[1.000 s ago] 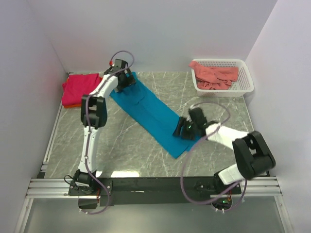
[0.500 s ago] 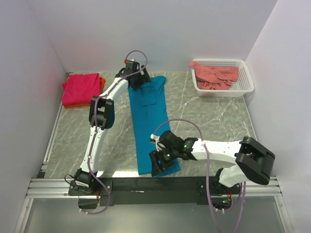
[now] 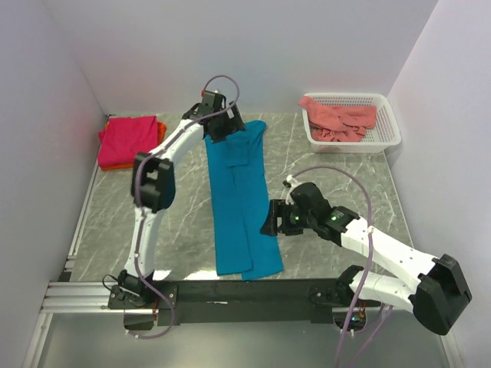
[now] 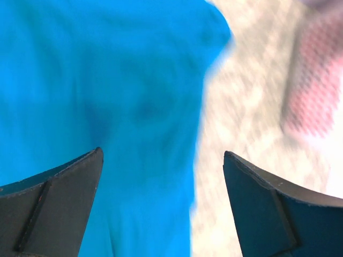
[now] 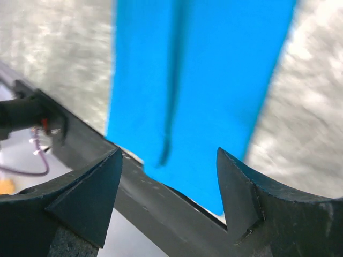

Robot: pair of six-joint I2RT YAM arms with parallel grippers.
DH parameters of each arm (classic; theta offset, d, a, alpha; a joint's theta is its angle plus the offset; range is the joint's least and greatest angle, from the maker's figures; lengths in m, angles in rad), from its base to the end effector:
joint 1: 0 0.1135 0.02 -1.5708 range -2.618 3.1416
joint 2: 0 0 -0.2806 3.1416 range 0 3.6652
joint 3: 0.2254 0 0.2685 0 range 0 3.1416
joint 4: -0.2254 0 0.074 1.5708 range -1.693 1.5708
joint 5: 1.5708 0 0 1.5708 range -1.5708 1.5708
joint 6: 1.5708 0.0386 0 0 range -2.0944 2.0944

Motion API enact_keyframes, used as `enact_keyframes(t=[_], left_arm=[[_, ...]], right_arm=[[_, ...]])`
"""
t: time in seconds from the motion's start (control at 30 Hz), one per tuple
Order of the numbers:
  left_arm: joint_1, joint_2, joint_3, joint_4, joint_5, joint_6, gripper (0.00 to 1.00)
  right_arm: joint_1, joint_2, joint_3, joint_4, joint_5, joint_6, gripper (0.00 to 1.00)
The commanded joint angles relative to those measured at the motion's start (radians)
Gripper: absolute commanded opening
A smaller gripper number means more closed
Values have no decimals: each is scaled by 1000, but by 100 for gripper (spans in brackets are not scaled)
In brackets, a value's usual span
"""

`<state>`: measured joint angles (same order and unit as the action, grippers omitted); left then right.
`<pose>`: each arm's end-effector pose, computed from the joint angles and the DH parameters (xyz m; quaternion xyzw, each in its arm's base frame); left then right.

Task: Fold and stack the t-shirts
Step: Fold the tshirt

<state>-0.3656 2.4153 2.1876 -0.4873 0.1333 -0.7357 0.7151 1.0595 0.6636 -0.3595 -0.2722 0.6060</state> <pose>0.5427 -0.2132 0.2256 -0.1399 0.8974 -0.2683 0.3211 0.1655 0.1575 0.2364 -0.1033 0.9053 0.3394 0.2338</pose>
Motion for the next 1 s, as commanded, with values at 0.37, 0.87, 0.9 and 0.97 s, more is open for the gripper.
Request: enact_keyframes(t=[0.37,0.87,0.9,0.97], left_arm=[[-321,-1169,-1314,-60,-179,-256,99],[-535,-1296,-1711,128,100,-452,74],[-547,-1270,-1706,119,91,-456,72],[-573,-1236,-1695,86,77,-459,65]], right_arm=[[-48,-36,-217,-76,-84,58,68],[-45,0,-311,19,-176,106,48],[-43,-1,-315,24,-180,112,48],[-43,-4,-325,14,-183,112,47]])
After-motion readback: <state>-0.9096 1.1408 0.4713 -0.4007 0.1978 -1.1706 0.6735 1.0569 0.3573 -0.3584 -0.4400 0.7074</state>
